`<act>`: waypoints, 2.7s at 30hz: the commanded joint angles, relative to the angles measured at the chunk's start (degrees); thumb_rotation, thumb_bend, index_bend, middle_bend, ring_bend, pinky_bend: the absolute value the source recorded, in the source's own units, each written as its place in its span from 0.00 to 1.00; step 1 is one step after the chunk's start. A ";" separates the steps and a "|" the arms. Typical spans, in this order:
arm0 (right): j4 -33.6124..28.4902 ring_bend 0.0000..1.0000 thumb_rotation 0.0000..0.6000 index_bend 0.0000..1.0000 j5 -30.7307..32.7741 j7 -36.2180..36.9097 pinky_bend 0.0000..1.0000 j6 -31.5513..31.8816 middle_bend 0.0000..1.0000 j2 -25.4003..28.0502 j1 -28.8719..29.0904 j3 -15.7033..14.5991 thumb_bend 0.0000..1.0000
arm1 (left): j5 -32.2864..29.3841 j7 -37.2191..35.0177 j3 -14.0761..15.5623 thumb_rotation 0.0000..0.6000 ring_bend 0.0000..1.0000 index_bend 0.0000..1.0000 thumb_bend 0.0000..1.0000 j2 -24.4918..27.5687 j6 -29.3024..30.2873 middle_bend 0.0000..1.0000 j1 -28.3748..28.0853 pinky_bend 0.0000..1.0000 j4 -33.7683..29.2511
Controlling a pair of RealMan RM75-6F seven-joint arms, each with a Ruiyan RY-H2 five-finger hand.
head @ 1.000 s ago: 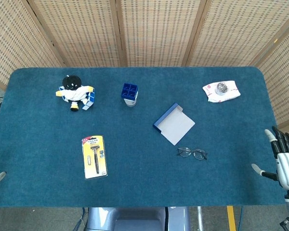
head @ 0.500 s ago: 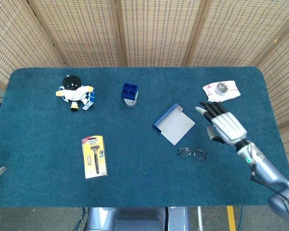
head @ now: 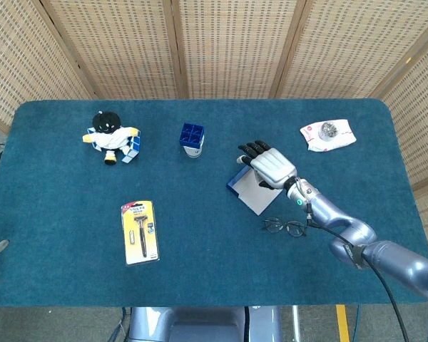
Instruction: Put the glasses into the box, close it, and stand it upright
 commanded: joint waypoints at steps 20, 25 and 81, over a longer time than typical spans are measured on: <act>28.34 0.00 1.00 0.23 15.07 -5.99 0.10 -19.01 0.18 -19.21 10.87 -0.26 1.00 | -5.69 1.55 -1.27 1.00 0.00 0.00 0.00 -0.62 -5.03 0.00 -2.63 0.00 1.09; 32.27 0.00 1.00 0.26 16.31 -8.08 0.10 -20.14 0.27 -19.80 10.52 -1.40 1.00 | -5.80 1.91 -1.13 1.00 0.00 0.00 0.00 -0.80 -5.51 0.00 -2.92 0.00 1.22; 12.35 0.04 1.00 0.17 37.11 -20.37 0.13 -14.94 0.38 -4.28 6.67 -8.87 1.00 | -2.66 3.90 0.40 1.00 0.00 0.00 0.00 -1.22 -3.88 0.00 -3.09 0.00 -0.68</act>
